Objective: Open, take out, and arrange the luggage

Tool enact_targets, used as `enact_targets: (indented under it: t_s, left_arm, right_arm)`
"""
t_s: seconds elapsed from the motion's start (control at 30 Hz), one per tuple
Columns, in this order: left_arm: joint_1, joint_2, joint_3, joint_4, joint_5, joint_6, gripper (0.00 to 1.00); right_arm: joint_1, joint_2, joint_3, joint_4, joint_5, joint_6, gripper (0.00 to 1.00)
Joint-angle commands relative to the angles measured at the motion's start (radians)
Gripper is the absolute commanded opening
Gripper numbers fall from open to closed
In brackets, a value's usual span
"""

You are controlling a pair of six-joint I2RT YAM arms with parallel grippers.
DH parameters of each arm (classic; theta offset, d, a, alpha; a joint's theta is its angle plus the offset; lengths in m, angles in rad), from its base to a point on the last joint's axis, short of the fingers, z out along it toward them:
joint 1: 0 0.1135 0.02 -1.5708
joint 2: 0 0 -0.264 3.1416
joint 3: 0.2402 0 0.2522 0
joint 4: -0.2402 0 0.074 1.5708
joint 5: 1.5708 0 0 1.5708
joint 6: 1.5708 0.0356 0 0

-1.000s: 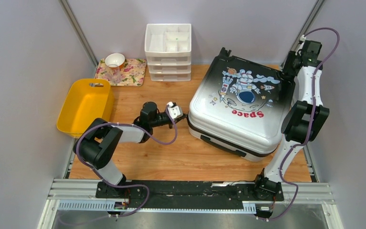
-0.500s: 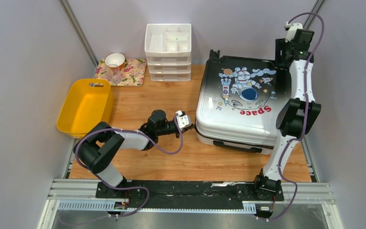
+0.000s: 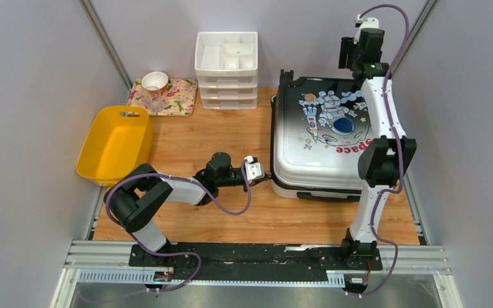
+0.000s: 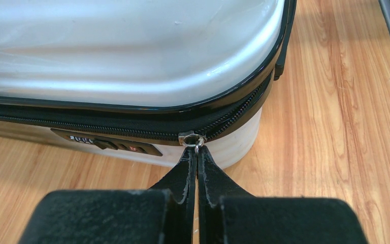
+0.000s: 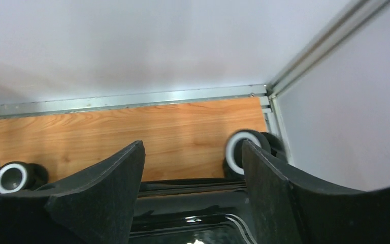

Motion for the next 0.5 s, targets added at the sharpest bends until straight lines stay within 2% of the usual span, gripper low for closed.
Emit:
enact_targets:
  t_s: [0.0, 0.17, 0.37, 0.47]
  left_arm:
    - [-0.025, -0.007, 0.008, 0.084, 0.094, -0.013, 0.0]
    - [-0.025, -0.004, 0.014, 0.085, 0.09, 0.001, 0.0]
    - [-0.038, -0.014, 0.009, 0.088, 0.094, 0.02, 0.0]
    - [-0.053, -0.024, 0.006, 0.086, 0.092, 0.033, 0.0]
  right_arm:
    - [0.053, -0.029, 0.037, 0.018, -0.067, 0.05, 0.73]
    - [0.143, 0.043, 0.074, 0.064, -0.003, 0.049, 0.71]
    - [0.189, 0.154, 0.101, 0.083, 0.047, 0.0, 0.68]
    - [0.194, 0.191, 0.097, 0.057, 0.047, -0.023, 0.6]
